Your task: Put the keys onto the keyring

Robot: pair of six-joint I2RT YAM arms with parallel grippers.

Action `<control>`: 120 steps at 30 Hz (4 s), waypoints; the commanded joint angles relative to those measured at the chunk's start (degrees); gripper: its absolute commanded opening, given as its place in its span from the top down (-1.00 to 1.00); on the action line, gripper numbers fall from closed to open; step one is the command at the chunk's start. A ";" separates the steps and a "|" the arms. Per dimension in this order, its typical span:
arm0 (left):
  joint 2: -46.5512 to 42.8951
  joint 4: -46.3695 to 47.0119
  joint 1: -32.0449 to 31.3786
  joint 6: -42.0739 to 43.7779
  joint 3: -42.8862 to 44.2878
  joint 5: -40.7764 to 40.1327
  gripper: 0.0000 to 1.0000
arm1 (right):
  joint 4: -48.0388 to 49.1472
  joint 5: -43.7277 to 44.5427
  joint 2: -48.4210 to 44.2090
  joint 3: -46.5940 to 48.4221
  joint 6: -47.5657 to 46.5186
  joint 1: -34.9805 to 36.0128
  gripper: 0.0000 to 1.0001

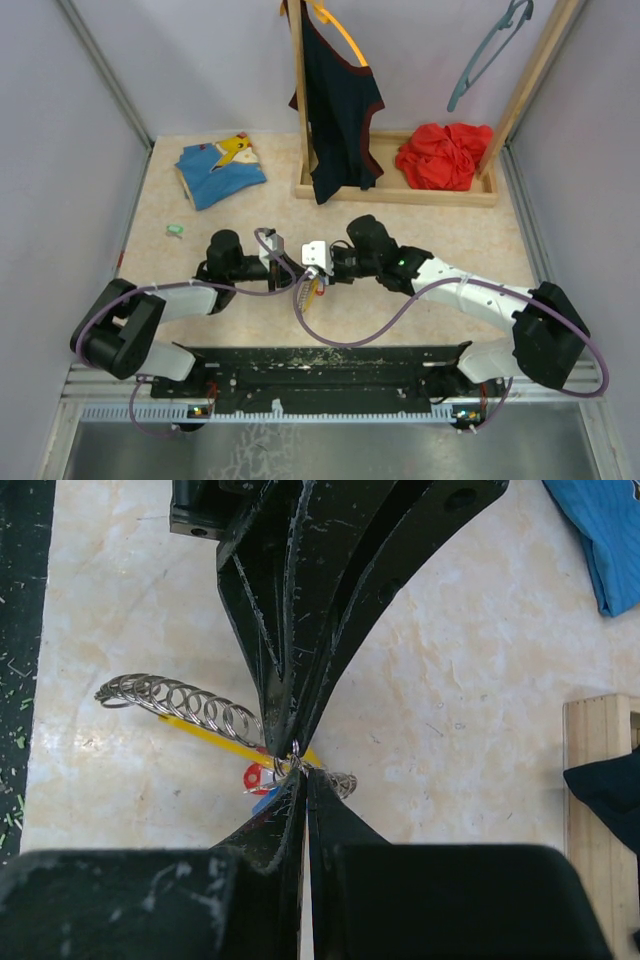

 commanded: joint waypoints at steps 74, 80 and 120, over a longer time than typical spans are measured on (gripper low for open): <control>0.74 1.25 1.27 -3.58 1.76 2.25 0.08 | -1.72 7.08 -0.25 4.20 -1.65 3.00 1.00; 3.00 -2.58 0.95 -1.87 3.70 3.81 0.07 | -1.57 6.78 -0.08 4.28 -1.76 3.13 1.00; -1.89 -0.87 -0.75 -3.96 2.61 -0.96 1.00 | -0.80 3.79 -3.26 -3.26 4.01 3.24 1.00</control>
